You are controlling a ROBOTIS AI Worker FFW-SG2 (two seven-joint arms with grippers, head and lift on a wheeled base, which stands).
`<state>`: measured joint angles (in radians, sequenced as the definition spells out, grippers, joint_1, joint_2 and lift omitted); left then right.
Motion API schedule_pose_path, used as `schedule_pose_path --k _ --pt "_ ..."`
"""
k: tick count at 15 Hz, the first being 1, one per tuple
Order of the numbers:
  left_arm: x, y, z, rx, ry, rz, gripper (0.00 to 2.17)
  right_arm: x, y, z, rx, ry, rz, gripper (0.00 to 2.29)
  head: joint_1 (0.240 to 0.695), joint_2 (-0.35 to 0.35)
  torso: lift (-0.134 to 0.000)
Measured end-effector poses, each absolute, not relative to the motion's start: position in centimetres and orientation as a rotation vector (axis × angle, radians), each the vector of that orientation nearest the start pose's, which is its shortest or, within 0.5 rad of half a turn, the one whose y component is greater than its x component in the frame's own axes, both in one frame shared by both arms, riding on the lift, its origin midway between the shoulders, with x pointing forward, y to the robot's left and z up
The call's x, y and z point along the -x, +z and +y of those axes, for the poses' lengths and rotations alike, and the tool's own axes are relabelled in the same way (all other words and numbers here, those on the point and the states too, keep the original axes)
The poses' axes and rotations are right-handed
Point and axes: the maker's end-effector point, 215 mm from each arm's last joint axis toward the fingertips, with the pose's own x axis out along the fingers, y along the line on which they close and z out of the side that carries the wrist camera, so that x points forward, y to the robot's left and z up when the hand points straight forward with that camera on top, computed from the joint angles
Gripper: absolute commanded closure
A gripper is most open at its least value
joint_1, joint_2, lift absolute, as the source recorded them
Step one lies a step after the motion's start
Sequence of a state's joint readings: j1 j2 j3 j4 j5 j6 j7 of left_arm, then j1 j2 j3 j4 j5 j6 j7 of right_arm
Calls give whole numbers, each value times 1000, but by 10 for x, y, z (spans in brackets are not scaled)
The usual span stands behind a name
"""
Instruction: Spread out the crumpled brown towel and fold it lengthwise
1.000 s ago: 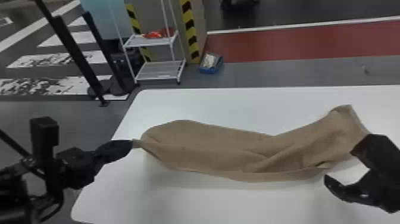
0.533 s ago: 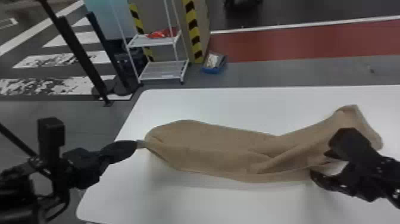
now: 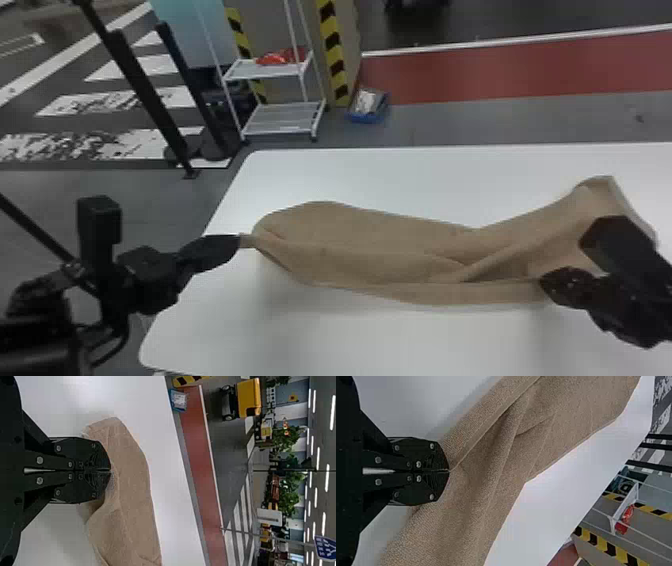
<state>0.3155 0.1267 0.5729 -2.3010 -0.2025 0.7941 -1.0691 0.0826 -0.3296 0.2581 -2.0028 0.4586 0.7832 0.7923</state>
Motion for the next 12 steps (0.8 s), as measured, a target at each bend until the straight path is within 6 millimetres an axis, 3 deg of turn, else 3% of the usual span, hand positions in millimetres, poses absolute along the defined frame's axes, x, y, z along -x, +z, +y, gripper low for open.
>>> schedule_pose_path --k 3,6,8,9,12 --pt "-401 -323 375 -123 -374 483 1339 -464 -411 -168 457 722 594 2013 695 265 -120" --pt "-401 -321 376 -126 -371 482 1339 -452 -343 -187 251 773 511 2013 695 253 -120" --pt "-402 -321 375 -126 -374 481 1339 -457 -311 -196 159 769 446 2013 695 232 -120" --pt "-402 -321 374 -126 -376 481 1339 -465 -304 -195 150 757 426 2013 695 229 -120" --pt "-402 -320 372 -126 -382 481 1339 -496 -312 -179 109 719 411 2007 695 237 -120"
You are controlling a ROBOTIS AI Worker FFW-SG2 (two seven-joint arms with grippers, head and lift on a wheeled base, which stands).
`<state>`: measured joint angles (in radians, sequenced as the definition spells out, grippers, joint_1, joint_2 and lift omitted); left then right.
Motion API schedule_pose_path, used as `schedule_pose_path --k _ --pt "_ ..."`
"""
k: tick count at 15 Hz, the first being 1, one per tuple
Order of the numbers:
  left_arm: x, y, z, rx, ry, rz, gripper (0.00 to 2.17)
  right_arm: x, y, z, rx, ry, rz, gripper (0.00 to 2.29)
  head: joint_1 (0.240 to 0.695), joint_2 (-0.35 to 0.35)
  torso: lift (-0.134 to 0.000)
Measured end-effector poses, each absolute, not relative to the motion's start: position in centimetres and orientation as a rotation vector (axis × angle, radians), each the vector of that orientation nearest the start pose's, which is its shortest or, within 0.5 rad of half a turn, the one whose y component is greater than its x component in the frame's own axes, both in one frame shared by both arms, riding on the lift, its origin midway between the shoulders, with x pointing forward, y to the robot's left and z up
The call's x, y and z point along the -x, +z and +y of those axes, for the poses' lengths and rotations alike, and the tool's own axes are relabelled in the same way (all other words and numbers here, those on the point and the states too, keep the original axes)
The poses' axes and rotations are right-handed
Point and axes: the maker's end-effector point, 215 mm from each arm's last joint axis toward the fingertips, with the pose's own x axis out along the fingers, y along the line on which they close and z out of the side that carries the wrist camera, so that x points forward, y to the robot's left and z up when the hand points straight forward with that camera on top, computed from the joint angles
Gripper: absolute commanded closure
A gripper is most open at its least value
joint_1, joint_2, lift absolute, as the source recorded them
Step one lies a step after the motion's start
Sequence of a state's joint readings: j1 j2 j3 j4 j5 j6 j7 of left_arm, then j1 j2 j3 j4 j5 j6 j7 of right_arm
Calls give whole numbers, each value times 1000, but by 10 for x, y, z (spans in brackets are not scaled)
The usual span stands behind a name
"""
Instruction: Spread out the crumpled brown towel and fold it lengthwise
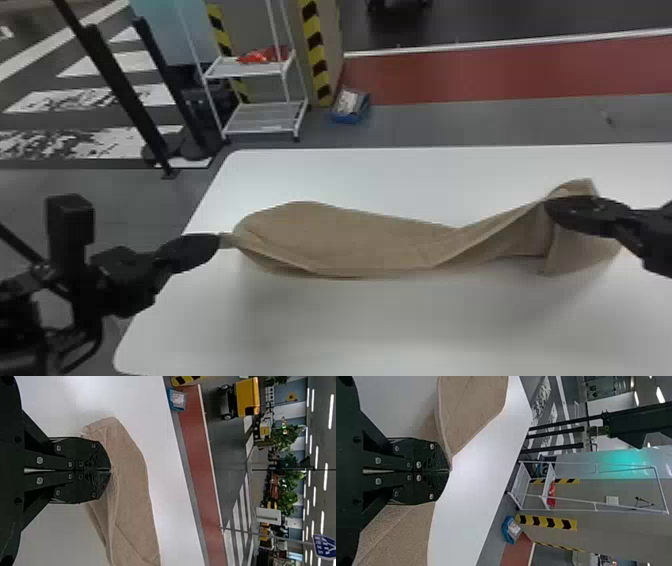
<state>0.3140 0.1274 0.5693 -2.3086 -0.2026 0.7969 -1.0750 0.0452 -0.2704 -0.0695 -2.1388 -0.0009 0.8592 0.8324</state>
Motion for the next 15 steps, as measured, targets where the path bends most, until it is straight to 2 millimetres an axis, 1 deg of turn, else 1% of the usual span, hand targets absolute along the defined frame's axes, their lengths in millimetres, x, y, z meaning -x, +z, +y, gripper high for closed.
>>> schedule_pose_path --k 1,2,4,5,6,7,8,9,10,12,15 --pt "-401 -320 372 -126 -382 481 1339 -504 -313 -178 102 704 409 2003 695 236 -120" --pt "-400 -321 372 -127 -382 483 1339 -510 -319 -177 107 695 426 2003 695 235 -120" --pt "-400 -321 371 -127 -383 484 1339 -518 -349 -166 149 692 506 2003 695 242 -120" --pt "-401 -322 369 -128 -387 486 1339 -521 -362 -158 152 702 536 2003 695 251 -120" --pt "-401 -323 368 -129 -390 487 1339 -520 -367 -150 133 724 548 2003 695 258 -120" --pt "-401 -323 368 -129 -391 488 1339 -514 -369 -143 98 758 553 2003 695 265 -120" --pt "-400 -323 369 -129 -390 489 1339 -504 -363 -139 73 793 544 2003 695 272 -120" --pt "-399 -322 371 -130 -387 489 1339 -495 -353 -140 60 816 528 2003 695 279 -120" --pt "-398 -322 373 -130 -382 490 1339 -484 -339 -146 44 827 509 2003 695 283 -120" --pt "-397 -322 376 -130 -378 492 1339 -465 -312 -170 7 816 472 2003 695 270 -120" --pt "-395 -318 373 -140 -386 485 1339 -431 -283 -209 -37 794 454 2003 695 226 -120"
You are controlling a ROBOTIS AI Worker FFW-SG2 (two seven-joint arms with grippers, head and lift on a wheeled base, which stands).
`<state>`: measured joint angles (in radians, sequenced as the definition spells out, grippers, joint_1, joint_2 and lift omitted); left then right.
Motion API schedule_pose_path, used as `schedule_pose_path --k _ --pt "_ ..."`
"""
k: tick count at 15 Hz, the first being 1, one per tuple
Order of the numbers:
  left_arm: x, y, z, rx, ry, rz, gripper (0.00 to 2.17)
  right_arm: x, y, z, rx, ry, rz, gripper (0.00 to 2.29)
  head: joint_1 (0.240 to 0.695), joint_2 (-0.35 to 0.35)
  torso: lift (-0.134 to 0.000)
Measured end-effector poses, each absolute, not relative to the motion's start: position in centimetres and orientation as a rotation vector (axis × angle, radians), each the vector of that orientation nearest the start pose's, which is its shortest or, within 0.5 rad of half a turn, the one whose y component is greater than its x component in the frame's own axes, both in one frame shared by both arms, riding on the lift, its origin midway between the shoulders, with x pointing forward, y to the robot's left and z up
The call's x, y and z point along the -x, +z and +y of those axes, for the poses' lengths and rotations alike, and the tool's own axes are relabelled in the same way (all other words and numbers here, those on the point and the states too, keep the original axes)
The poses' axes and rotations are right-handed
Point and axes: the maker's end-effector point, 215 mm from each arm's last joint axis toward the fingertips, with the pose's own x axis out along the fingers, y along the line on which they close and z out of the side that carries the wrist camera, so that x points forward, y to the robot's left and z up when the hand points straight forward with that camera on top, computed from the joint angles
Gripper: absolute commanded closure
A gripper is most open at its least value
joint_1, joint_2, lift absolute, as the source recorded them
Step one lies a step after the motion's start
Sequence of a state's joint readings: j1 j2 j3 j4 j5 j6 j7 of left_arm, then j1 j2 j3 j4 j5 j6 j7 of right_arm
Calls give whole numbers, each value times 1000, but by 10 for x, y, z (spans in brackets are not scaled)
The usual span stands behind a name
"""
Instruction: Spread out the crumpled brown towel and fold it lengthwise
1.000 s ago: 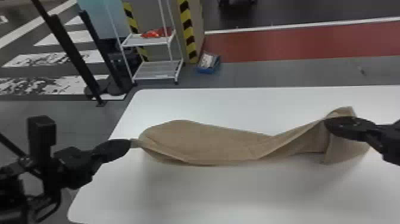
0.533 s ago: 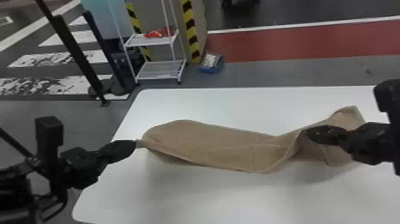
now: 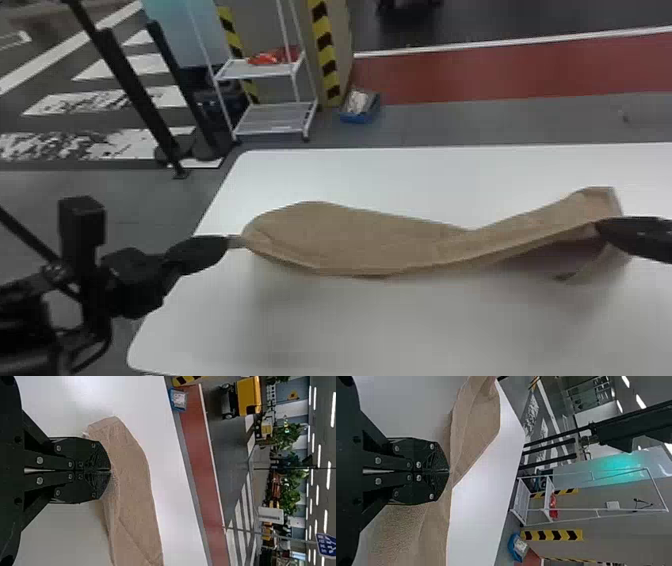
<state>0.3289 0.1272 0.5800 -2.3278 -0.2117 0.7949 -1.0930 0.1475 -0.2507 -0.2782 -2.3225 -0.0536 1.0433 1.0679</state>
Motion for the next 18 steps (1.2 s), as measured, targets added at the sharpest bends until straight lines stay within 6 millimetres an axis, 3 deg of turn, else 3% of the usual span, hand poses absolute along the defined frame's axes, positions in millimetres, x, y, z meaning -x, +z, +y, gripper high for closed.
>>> schedule_pose_path --k 2,4,6,8,10,11,12,13,14,18 --pt "-394 -312 370 -150 -390 477 1339 -430 -265 -228 -68 762 422 2003 695 201 -120" --pt "-396 -312 366 -154 -394 475 1339 -457 -265 -232 -63 702 414 2003 695 180 -120" --pt "-397 -315 359 -156 -405 480 1339 -497 -300 -210 -37 684 495 2003 695 183 -120" --pt "-397 -319 354 -154 -411 490 1339 -535 -358 -187 27 655 634 2003 695 193 -120" --pt "-396 -322 353 -150 -412 497 1339 -556 -403 -175 96 620 741 1997 695 206 -120" --pt "-396 -324 352 -148 -414 499 1339 -564 -419 -174 124 593 775 1851 695 205 -120" --pt "-395 -325 351 -148 -415 502 1339 -570 -431 -178 158 557 800 1254 695 201 -120" --pt "-395 -326 350 -147 -417 503 1339 -573 -438 -182 182 532 816 286 695 195 -120" --pt "-396 -327 349 -145 -419 505 1339 -571 -445 -186 191 511 834 -2 695 190 -120" --pt "-396 -331 349 -143 -419 510 1339 -528 -441 -180 113 502 869 16 695 197 -120"
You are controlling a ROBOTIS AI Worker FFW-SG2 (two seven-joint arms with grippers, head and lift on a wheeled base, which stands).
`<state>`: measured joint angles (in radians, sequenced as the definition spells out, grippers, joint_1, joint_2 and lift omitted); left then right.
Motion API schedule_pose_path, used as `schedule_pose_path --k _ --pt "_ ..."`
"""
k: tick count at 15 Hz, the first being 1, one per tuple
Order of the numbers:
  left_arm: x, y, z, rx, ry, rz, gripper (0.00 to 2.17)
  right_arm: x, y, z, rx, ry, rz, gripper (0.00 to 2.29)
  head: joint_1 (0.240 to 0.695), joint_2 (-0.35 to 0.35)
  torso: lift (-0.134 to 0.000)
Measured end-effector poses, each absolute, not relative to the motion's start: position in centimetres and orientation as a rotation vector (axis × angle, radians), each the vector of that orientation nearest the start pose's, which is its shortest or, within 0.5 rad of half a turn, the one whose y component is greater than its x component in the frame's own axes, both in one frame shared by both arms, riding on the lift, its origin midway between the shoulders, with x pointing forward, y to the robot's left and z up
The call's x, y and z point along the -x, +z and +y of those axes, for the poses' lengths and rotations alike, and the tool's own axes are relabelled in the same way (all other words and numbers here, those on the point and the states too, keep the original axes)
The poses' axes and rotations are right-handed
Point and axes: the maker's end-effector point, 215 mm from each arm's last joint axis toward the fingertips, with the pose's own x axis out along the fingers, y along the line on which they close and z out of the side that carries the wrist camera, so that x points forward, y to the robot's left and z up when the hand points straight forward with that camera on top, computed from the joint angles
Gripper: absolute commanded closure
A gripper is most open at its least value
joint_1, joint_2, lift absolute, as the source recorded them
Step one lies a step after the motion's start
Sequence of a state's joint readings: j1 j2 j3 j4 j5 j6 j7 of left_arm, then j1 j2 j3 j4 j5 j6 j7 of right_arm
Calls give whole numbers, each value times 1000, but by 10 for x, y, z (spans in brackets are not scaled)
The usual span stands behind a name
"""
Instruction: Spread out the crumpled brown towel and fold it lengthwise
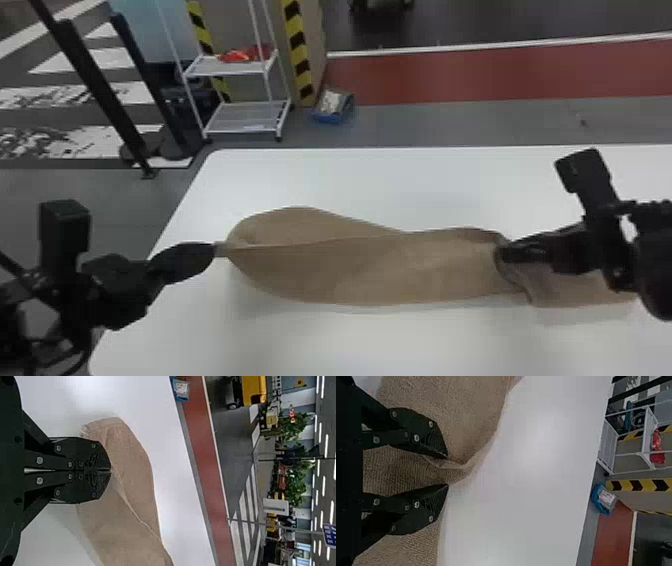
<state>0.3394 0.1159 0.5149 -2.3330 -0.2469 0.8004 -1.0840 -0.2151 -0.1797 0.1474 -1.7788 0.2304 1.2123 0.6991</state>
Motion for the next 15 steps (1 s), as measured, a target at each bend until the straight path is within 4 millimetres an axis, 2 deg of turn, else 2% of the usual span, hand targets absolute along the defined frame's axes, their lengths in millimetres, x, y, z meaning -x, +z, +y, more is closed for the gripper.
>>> schedule_pose_path --k 4,6,7,11,15 --pt "-396 -332 350 -141 -419 511 1339 -469 -425 -162 53 519 893 76 695 228 -120" --pt "-396 -332 349 -140 -422 511 1335 -441 -428 -161 28 510 945 97 695 247 -120" --pt "-396 -332 349 -140 -422 512 1339 -434 -430 -160 27 507 959 113 695 250 -120" --pt "-396 -331 349 -143 -426 510 1339 -432 -433 -156 46 502 979 218 695 259 -120" --pt "-395 -330 349 -146 -427 509 1339 -430 -431 -169 57 467 1002 282 695 244 -120"
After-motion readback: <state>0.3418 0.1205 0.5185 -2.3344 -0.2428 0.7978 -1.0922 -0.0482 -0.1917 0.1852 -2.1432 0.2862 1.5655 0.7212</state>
